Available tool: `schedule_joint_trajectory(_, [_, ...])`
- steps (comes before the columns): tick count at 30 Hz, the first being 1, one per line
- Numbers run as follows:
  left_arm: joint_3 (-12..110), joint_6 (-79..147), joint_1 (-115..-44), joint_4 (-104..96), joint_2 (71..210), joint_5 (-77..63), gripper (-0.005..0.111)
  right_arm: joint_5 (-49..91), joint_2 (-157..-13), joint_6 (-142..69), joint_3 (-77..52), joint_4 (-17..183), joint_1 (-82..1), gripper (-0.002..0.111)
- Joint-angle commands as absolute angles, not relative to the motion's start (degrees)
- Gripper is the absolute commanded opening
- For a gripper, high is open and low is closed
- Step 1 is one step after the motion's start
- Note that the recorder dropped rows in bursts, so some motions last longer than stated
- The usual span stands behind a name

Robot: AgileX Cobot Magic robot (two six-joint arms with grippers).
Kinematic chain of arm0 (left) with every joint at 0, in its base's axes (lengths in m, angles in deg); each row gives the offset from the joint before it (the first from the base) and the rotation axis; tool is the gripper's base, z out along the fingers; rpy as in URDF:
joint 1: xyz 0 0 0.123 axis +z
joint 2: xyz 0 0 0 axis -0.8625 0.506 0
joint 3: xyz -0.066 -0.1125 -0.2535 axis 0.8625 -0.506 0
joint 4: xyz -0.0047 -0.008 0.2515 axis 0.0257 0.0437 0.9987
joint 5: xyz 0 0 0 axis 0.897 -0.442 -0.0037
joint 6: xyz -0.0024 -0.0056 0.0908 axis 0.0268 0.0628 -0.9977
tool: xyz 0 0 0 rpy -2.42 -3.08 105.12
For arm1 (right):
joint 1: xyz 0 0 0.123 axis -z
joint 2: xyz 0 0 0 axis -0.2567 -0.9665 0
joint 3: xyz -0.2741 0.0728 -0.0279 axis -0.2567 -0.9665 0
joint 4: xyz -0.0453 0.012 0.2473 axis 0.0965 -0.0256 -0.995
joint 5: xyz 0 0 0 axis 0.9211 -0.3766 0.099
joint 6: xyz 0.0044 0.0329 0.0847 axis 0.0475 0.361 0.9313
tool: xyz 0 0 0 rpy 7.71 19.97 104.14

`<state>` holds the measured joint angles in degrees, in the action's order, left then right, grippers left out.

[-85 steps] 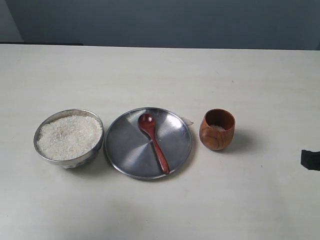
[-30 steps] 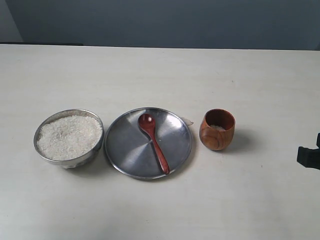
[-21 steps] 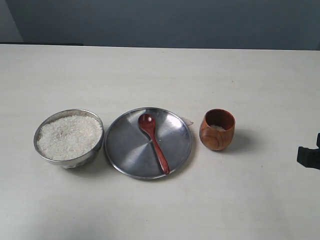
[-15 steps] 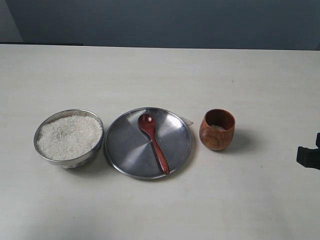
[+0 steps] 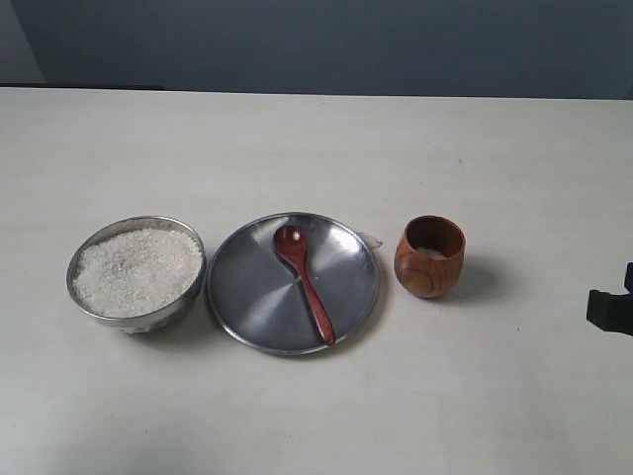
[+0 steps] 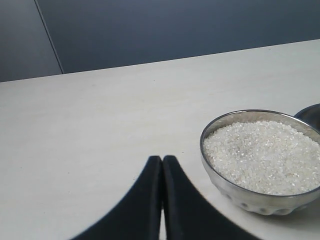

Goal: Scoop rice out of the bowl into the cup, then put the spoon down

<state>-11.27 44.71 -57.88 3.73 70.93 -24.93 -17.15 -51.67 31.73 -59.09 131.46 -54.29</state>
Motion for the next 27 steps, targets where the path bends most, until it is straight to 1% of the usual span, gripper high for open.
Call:
schedule_joint_trajectory(1, [-11.5,45.3,-58.0,5.6,70.6,-24.6,0.0,-17.1,-51.4,31.7,-59.3,131.9,-54.2,0.0])
schedule_joint_trajectory(8, [-11.5,44.6,-58.0,4.9,70.6,-24.7,0.0,-17.1,-51.4,31.7,-59.3,131.9,-54.2,0.0])
schedule_joint_trajectory(12, [-11.5,40.3,-58.0,1.7,70.6,-24.7,0.0,-17.1,-51.4,31.7,-59.3,131.9,-54.2,0.0])
schedule_joint_trajectory(27, [-11.5,40.2,-58.0,1.5,70.6,-24.7,0.0,-17.1,-51.4,31.7,-59.3,131.9,-54.2,0.0])
